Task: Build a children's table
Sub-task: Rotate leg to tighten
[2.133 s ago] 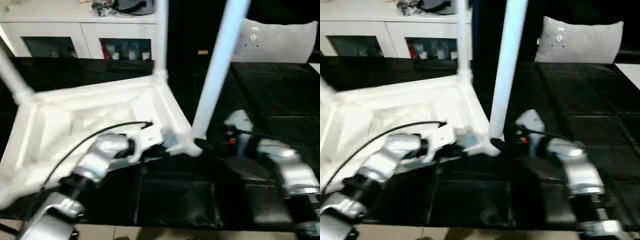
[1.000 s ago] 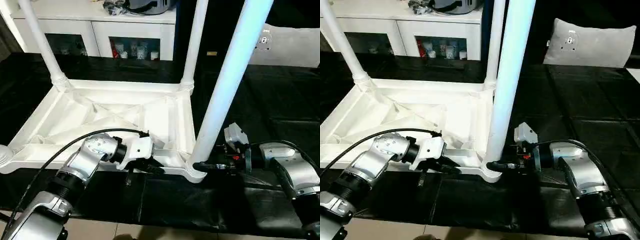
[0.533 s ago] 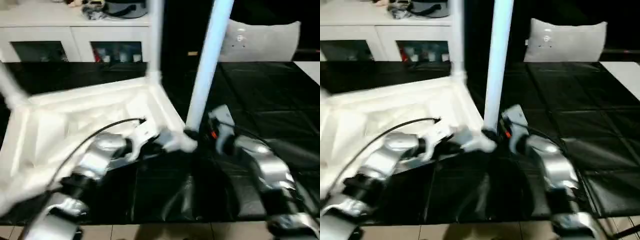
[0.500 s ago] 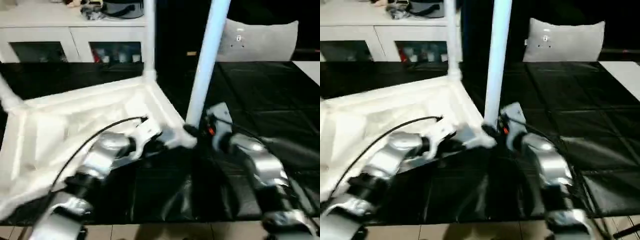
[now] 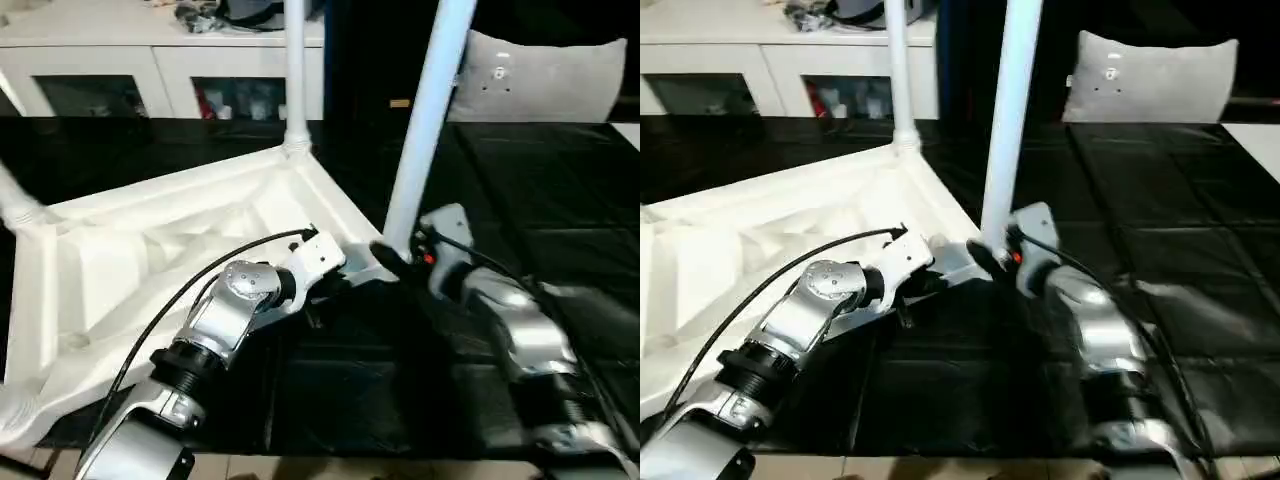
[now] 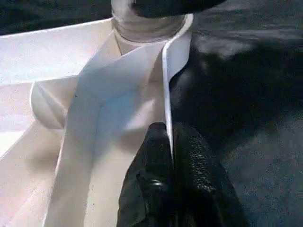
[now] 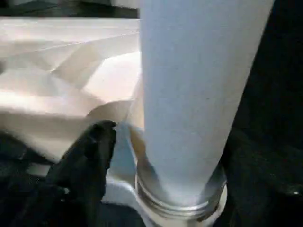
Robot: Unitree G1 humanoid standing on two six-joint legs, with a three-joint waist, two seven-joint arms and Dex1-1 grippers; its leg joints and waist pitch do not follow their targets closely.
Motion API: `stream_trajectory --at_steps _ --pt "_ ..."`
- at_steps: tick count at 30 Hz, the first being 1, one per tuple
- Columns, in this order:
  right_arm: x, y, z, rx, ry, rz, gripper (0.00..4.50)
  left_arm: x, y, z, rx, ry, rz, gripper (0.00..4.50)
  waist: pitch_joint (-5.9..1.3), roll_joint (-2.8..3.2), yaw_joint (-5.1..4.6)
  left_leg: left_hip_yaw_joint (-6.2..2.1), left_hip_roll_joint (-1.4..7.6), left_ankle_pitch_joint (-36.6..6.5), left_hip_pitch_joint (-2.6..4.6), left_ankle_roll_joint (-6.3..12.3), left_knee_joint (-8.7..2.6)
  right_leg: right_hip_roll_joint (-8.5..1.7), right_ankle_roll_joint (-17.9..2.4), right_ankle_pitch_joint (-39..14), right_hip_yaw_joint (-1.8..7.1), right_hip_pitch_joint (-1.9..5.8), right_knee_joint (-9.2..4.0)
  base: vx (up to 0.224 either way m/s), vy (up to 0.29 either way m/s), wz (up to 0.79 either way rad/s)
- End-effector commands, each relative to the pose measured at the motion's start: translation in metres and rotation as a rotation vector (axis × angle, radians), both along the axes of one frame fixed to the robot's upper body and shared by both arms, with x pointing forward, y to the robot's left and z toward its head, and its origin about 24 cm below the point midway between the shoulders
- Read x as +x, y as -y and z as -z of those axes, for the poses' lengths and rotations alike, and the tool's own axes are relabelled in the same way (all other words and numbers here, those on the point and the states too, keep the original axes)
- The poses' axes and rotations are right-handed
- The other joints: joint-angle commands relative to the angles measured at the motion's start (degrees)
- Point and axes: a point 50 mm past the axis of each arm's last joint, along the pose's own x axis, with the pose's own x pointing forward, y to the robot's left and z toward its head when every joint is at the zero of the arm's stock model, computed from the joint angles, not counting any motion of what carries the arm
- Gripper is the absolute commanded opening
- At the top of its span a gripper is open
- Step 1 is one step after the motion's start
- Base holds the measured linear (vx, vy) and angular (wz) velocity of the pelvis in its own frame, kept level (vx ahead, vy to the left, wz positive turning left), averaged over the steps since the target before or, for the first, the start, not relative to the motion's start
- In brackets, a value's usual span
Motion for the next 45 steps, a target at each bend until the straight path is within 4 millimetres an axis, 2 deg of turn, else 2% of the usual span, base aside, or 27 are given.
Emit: stream_trajectory --at_steps 1,4,5,6,10,11,13,14,15,16,19,26,31,35,38,45 --pt "-0.008 -0.001 0.000 0.006 -0.006 -0.131 3.96 0.000 -0.006 0.002 -0.010 0.007 0.047 0.00 -3.01 -1.00 0.26 -0.62 2.51 -8.89 -0.32 5.40 -3.42 -4.02 -9.92 -15.69 2.79 3.17 -5.16 0.000 0.000 0.00" --pt "-0.011 0.014 -0.003 -0.024 -0.011 -0.184 4.14 -0.002 -0.010 0.001 -0.010 0.003 0.091 0.00 -2.91 -1.06 0.28 -0.75 2.57 -9.36 -0.51 5.38 -3.51 -4.07 -9.62 -17.48 2.66 3.26 -5.20 0.000 0.000 0.00" --pt "-0.014 0.029 -0.012 -0.017 -0.015 -0.256 4.28 -0.007 -0.016 -0.001 -0.022 -0.009 0.181 0.00 -2.89 -1.08 0.25 -0.78 2.59 -9.31 -0.53 5.28 -3.55 -4.10 -9.47 -18.17 2.65 3.24 -5.25 0.000 0.000 0.00" --pt "-0.015 0.032 -0.014 -0.018 -0.016 -0.270 4.39 -0.008 -0.017 -0.001 -0.022 -0.011 0.197 0.00 -3.05 -1.18 0.39 -0.86 2.59 -9.59 -0.50 5.87 -3.44 -4.23 -9.54 -18.69 2.62 3.43 -5.32 0.000 0.000 0.00" --pt "-0.022 0.040 -0.020 -0.037 -0.041 -0.382 4.47 -0.015 -0.024 -0.001 0.002 -0.032 0.310 0.00 -3.04 -1.33 0.66 -0.70 2.85 -7.82 -0.57 6.66 -3.34 -4.10 -10.79 -15.30 2.65 3.24 -4.76 0.000 0.000 0.00" --pt "-0.023 0.043 -0.022 -0.067 -0.042 -0.419 4.47 -0.017 -0.027 -0.001 0.009 -0.040 0.349 0.00 -3.10 -1.52 0.74 -0.56 2.92 -7.35 -0.54 6.88 -3.26 -4.06 -11.07 -14.54 2.62 3.16 -4.66 0.000 0.000 0.00" --pt "-0.025 0.045 -0.023 -0.091 -0.044 -0.481 4.47 -0.020 -0.031 -0.003 0.020 -0.045 0.410 0.00 -3.14 -1.31 1.21 -0.59 3.06 -6.98 -0.44 6.91 -3.25 -4.19 -11.47 -14.48 2.56 3.07 -4.53 0.000 0.000 0.00" --pt "-0.026 0.044 -0.024 -0.093 -0.043 -0.516 4.47 -0.021 -0.033 -0.003 0.027 -0.042 0.427 0.00 -3.23 -1.44 1.45 -0.48 3.13 -6.55 -0.41 6.96 -3.14 -4.12 -11.92 -13.20 2.61 3.04 -4.35 0.000 0.000 0.00" --pt "-0.028 0.043 -0.025 -0.088 -0.048 -0.556 4.30 -0.022 -0.034 -0.002 0.038 -0.044 0.452 0.00 -3.15 -1.26 1.86 -0.48 3.26 -6.84 -0.29 7.03 -3.14 -4.16 -12.29 -12.76 2.63 2.88 -4.29 0.000 0.000 0.00" --pt "-0.028 0.043 -0.025 -0.081 -0.054 -0.570 4.21 -0.023 -0.035 -0.002 0.044 -0.048 0.465 0.00 -3.17 -1.51 1.94 -0.39 3.27 -7.07 -0.22 7.06 -3.12 -4.15 -12.43 -12.56 2.63 2.85 -4.23 0.000 0.000 0.00" --pt "-0.030 0.041 -0.026 -0.064 -0.076 -0.627 3.97 -0.025 -0.036 -0.002 0.052 -0.063 0.512 0.00 -3.09 -1.37 2.27 -0.48 3.45 -7.44 -0.19 6.55 -3.26 -4.29 -12.88 -12.25 2.70 2.93 -4.08 0.000 0.000 0.00" --pt "-0.038 0.031 -0.021 -0.023 -0.148 -0.747 3.47 -0.033 -0.036 -0.004 0.062 -0.091 0.626 0.00 -3.05 -1.57 2.99 -0.50 3.48 -7.42 -0.06 5.46 -3.30 -4.38 -13.15 -11.80 2.76 2.99 -3.93 0.000 0.000 0.00" --pt "-0.040 0.027 -0.017 -0.005 -0.162 -0.771 3.00 -0.034 -0.037 -0.003 0.072 -0.100 0.645 0.00 -3.03 -1.47 3.11 -0.55 3.48 -7.81 0.00 4.93 -3.33 -4.41 -13.16 -12.14 2.77 3.00 -3.89 0.000 0.000 0.00" --pt "-0.040 0.023 -0.015 0.007 -0.160 -0.773 2.76 -0.034 -0.037 -0.003 0.069 -0.103 0.648 0.00 -3.09 -1.62 3.13 -0.54 3.40 -6.83 -0.12 4.89 -3.24 -4.40 -13.18 -11.19 2.76 3.11 -3.75 0.000 0.000 0.00" --pt "-0.040 0.021 -0.014 0.018 -0.164 -0.778 2.36 -0.035 -0.037 -0.003 0.067 -0.107 0.649 0.00 -3.10 -1.59 3.13 -0.56 3.41 -7.02 -0.12 4.83 -3.24 -4.39 -13.29 -11.26 2.73 3.11 -3.75 0.000 0.000 0.00" --pt "-0.045 0.016 -0.012 0.063 -0.173 -0.773 2.05 -0.037 -0.038 -0.004 0.012 -0.138 0.627 0.00 -3.08 -1.60 3.15 -0.53 3.38 -6.79 -0.09 4.76 -3.25 -4.34 -13.11 -10.96 2.79 3.17 -3.71 0.000 0.000 0.00"
